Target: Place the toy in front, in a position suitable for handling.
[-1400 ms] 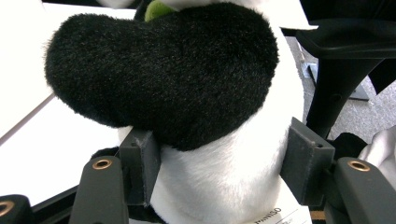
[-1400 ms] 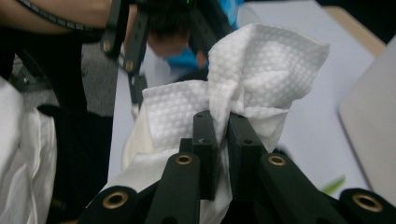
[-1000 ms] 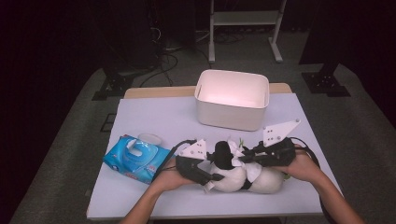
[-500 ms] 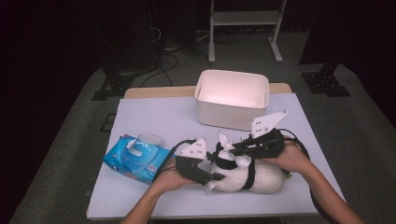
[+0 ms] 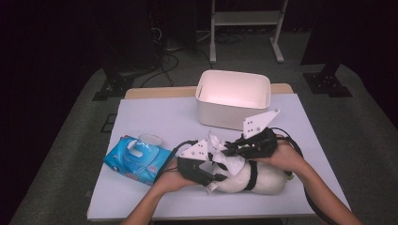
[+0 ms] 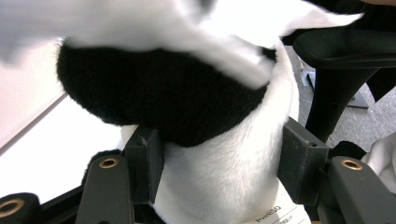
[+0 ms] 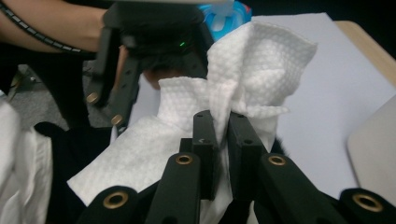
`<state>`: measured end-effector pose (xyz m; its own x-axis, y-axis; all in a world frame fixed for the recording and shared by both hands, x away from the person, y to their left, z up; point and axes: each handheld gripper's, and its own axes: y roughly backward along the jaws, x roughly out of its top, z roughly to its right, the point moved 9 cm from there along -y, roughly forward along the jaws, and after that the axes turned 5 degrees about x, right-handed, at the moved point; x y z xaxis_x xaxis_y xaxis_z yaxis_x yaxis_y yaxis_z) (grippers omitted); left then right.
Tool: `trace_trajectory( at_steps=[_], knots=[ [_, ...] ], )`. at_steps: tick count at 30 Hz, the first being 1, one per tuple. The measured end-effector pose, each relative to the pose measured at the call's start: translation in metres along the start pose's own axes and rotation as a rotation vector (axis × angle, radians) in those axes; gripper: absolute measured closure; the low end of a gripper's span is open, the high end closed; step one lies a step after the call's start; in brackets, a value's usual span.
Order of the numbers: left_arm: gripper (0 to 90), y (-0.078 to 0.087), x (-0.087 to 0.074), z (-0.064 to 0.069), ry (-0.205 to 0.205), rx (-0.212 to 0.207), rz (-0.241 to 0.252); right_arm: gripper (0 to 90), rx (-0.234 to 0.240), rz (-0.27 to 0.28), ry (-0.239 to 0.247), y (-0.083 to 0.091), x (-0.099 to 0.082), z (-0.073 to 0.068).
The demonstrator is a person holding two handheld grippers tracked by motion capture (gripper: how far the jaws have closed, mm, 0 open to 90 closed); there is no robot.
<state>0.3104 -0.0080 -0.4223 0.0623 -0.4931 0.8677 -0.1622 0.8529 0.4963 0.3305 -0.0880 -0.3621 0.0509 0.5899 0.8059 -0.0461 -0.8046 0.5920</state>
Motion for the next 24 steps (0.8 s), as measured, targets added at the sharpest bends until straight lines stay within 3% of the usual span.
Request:
trace_trajectory(
  at_steps=[6, 10, 11, 13, 17, 19, 24],
  knots=[
    [40.9, 0.000, 0.001, -0.001, 0.004, -0.005, 0.006, 82.3, 0.008, -0.007, -0.006, 0.008, -0.010, -0.010],
    [41.1, -0.003, 0.008, 0.002, -0.002, 0.001, 0.024, 82.3, 0.027, 0.007, 0.015, 0.002, 0.000, -0.014],
    [41.1, -0.002, 0.009, 0.001, -0.005, 0.002, 0.023, 82.3, 0.041, -0.033, 0.044, -0.009, 0.004, -0.018],
    [41.1, -0.001, 0.006, 0.000, 0.009, -0.003, 0.031, 82.2, 0.036, -0.058, 0.051, -0.012, 0.003, -0.018],
    [41.5, 0.001, 0.004, -0.004, 0.022, 0.001, 0.041, 82.2, 0.029, -0.044, 0.033, -0.005, -0.002, -0.015],
    [42.4, 0.002, 0.004, -0.005, 0.031, 0.003, 0.048, 82.2, 0.021, -0.010, 0.007, 0.007, -0.011, -0.014],
    [42.4, 0.002, 0.003, -0.006, 0.038, 0.005, 0.048, 82.2, -0.002, 0.010, -0.026, 0.025, -0.024, -0.015]
  ],
)
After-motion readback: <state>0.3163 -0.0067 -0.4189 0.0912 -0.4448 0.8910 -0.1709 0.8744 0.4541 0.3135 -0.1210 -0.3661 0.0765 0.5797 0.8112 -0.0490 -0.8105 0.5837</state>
